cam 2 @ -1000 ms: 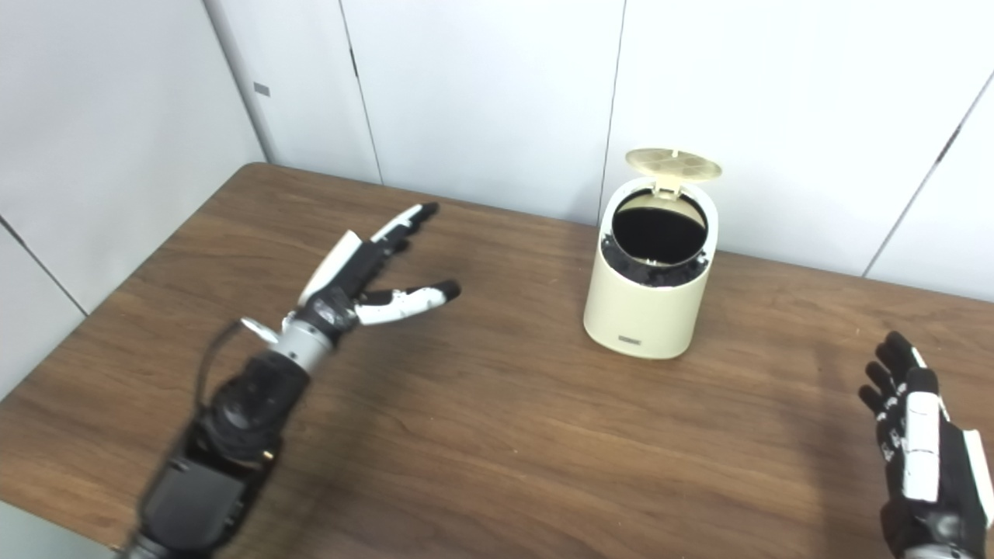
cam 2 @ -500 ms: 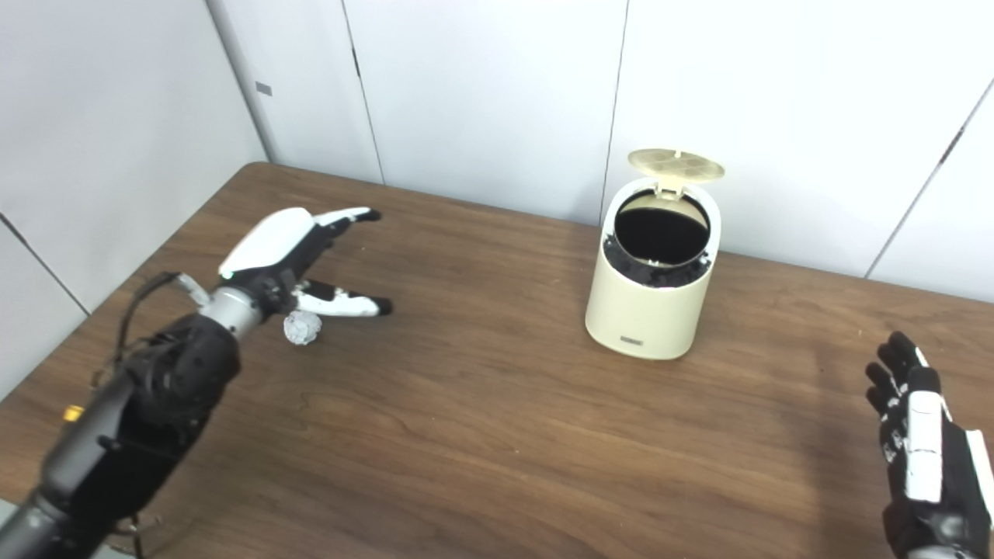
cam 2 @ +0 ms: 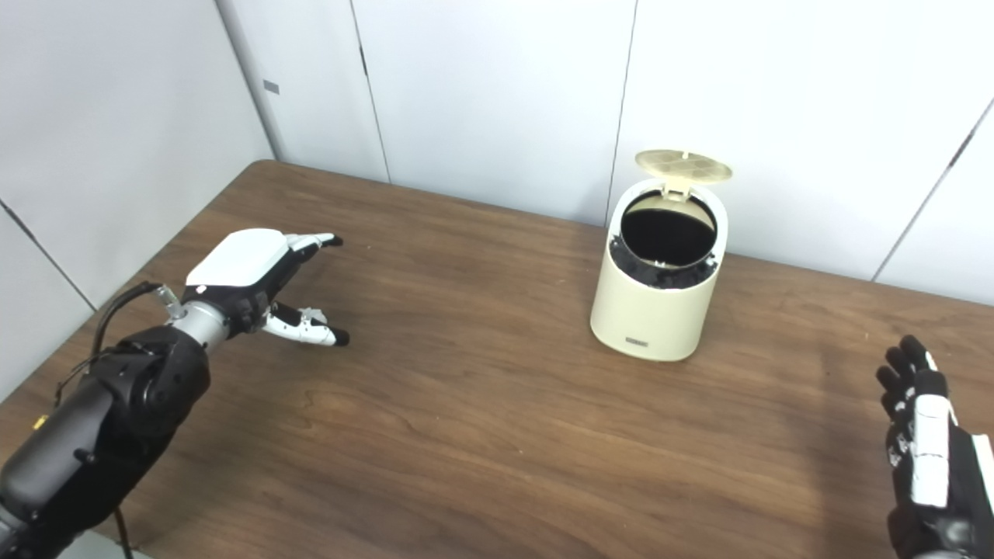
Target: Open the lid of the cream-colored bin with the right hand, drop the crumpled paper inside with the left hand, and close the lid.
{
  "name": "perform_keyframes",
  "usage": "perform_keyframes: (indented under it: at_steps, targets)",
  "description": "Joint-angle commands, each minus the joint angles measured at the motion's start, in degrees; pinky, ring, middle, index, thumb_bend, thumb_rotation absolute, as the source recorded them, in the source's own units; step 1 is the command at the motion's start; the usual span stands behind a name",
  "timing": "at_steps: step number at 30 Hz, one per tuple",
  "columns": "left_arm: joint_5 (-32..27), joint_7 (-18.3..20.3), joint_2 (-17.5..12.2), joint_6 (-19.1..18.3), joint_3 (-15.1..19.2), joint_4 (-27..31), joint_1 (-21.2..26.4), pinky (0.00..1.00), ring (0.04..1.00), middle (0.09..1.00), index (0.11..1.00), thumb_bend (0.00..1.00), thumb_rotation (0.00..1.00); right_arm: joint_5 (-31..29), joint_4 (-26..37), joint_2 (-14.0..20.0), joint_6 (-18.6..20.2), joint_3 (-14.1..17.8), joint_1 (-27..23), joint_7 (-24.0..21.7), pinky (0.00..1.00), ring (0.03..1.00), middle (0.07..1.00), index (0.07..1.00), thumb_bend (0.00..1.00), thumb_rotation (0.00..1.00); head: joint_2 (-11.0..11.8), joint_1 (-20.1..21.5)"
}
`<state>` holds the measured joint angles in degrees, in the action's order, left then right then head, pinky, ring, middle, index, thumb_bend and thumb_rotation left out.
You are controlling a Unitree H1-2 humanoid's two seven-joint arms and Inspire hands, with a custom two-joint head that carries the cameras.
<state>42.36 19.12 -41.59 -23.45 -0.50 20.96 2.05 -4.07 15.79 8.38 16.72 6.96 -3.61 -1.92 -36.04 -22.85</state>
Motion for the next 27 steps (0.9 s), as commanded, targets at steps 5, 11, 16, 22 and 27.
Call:
perform_keyframes:
  at_steps: [5,11,16,22,27]
  targets:
    - [0.95,-1.17,-1.58,0.90,2.96,-0.60,-0.44,0.67,0.847,0.871,0.894,0.95,0.35,-1.00,2.05,-0.09,-1.11,0.49,-1.05,0.11,1.00,0.954,0.950,0.962,0.44,1.00,-0.47,0.42]
    - [1.30,-1.16,-1.70,1.58,3.31,-1.65,-1.05,0.66,0.846,0.870,0.877,0.94,0.32,-1.08,2.01,-0.06,-1.35,0.61,-0.92,0.40,0.94,0.933,0.940,0.935,0.43,1.00,-0.80,0.73]
    - [1.67,-0.28,-1.74,1.39,3.20,-2.10,-0.94,0.66,0.846,0.872,0.863,0.93,0.33,-1.66,2.50,-0.36,-0.71,0.90,-0.79,0.53,0.92,0.923,0.930,0.923,0.41,1.00,-1.04,0.71]
    - [1.19,0.48,-1.35,1.92,3.11,-2.55,-0.48,0.66,0.825,0.856,0.844,0.90,0.29,-2.29,2.12,-0.34,-0.77,0.90,-0.84,0.16,0.92,0.926,0.930,0.928,0.42,1.00,-1.40,0.79]
    - [0.16,-0.07,-0.65,2.79,3.38,-3.45,-0.26,0.66,0.802,0.829,0.831,0.89,0.25,-3.48,1.55,0.04,-1.00,0.85,-1.19,-0.55,0.97,0.965,0.964,0.953,0.44,1.00,-1.40,1.11]
